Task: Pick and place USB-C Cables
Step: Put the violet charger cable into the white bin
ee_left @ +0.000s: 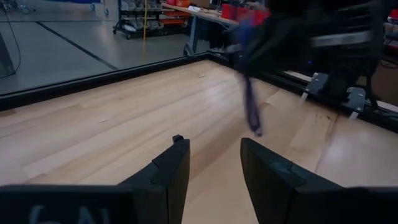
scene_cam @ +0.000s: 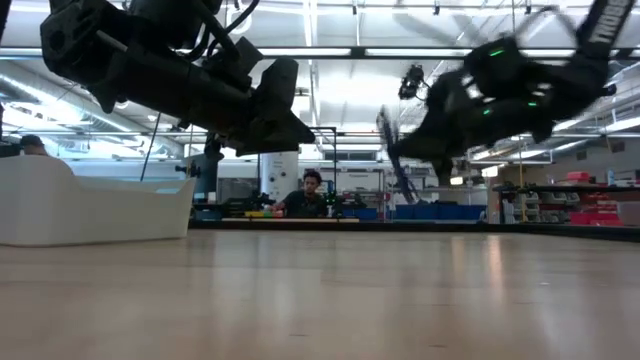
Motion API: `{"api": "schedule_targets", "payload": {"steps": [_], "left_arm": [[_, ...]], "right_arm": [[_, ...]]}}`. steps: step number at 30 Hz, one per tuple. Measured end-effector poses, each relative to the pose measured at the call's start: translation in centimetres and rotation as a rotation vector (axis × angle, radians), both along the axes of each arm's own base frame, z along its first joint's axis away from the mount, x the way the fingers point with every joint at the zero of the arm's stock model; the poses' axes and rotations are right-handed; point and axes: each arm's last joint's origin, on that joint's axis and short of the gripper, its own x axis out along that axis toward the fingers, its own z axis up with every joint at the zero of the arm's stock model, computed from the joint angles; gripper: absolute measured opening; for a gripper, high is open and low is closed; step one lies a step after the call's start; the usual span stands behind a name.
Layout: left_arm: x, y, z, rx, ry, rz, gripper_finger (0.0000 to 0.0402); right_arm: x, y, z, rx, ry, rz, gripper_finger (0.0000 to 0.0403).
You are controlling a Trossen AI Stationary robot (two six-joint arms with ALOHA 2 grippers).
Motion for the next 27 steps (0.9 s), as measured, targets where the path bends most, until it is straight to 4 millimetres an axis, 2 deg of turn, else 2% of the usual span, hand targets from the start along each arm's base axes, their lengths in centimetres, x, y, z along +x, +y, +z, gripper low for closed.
{"api": "schedule_targets", "payload": {"steps": [4, 7, 9, 12, 15, 19, 24, 27], "left_arm": [[0.0, 0.1, 0.0, 0.038, 0.031, -0.011, 0.0149], [0.1, 0.0, 0.0, 0.092, 0.081, -0.064, 0.0149], [0.3, 0.1, -0.1, 0.133, 0.124, -0.162, 0.0149], [0.6, 0.3, -0.1, 0.195, 0.166, -0.303, 0.0155], [0.8, 0.8, 0.0, 0.199, 0.158, -0.349, 0.0175], [1.1, 1.7, 0.6, 0.177, 0.084, -0.356, 0.0226], [1.3, 2.8, 1.1, 0.164, 0.024, -0.335, 0.0296], [1.4, 3.4, 1.2, 0.157, 0.017, -0.360, 0.0315]], "right_arm": [[-0.7, 3.7, 0.3, -0.153, -0.250, 0.027, 0.0014], [-0.3, 5.1, 0.7, -0.271, -0.339, 0.022, 0.0014], [0.5, 5.6, 1.1, -0.342, -0.369, 0.051, 0.0015], [1.9, 5.9, 1.6, -0.425, -0.387, 0.077, 0.0016], [3.2, 6.0, 2.1, -0.484, -0.417, 0.113, 0.0016], [4.6, 6.1, 2.3, -0.507, -0.422, 0.153, 0.0016], [5.7, 6.1, 1.6, -0.502, -0.393, 0.161, 0.0016], [6.1, 6.0, 1.1, -0.496, -0.380, 0.165, 0.0016]]}}
